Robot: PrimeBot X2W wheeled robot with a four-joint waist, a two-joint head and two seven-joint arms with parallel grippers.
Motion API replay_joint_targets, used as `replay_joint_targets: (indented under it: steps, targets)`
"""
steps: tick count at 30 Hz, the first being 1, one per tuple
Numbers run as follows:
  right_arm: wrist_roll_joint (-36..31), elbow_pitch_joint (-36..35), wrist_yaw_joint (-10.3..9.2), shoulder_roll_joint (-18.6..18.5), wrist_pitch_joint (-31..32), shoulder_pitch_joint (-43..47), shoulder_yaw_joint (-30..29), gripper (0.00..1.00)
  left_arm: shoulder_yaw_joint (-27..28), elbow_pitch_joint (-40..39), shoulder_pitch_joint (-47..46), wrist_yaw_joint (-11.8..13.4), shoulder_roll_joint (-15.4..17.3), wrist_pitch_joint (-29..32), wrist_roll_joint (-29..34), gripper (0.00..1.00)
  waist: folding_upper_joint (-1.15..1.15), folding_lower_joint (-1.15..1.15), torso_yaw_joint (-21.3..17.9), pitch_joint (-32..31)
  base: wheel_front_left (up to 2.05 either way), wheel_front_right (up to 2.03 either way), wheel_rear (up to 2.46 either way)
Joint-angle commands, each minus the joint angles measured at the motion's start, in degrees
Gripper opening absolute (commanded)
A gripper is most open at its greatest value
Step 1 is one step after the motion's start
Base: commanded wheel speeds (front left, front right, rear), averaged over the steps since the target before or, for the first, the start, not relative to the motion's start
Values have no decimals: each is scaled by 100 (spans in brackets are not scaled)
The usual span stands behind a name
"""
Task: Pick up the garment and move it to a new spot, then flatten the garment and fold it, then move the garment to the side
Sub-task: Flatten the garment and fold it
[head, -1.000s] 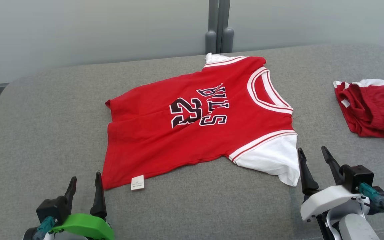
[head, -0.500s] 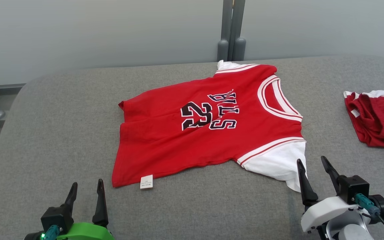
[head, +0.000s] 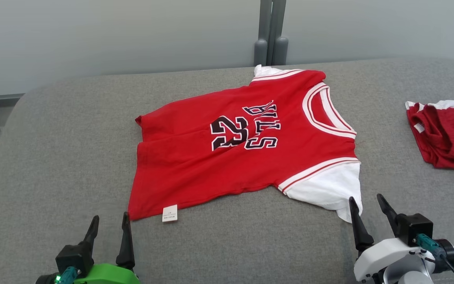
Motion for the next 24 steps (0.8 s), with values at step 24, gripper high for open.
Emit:
replay_joint_targets:
  steps: [24]
  targets:
    - [780, 1279, -7, 5, -14, -699, 213, 94, -151, 79, -511, -35, 24, -18, -76, 100, 0, 0, -60, 905, 0, 0, 0]
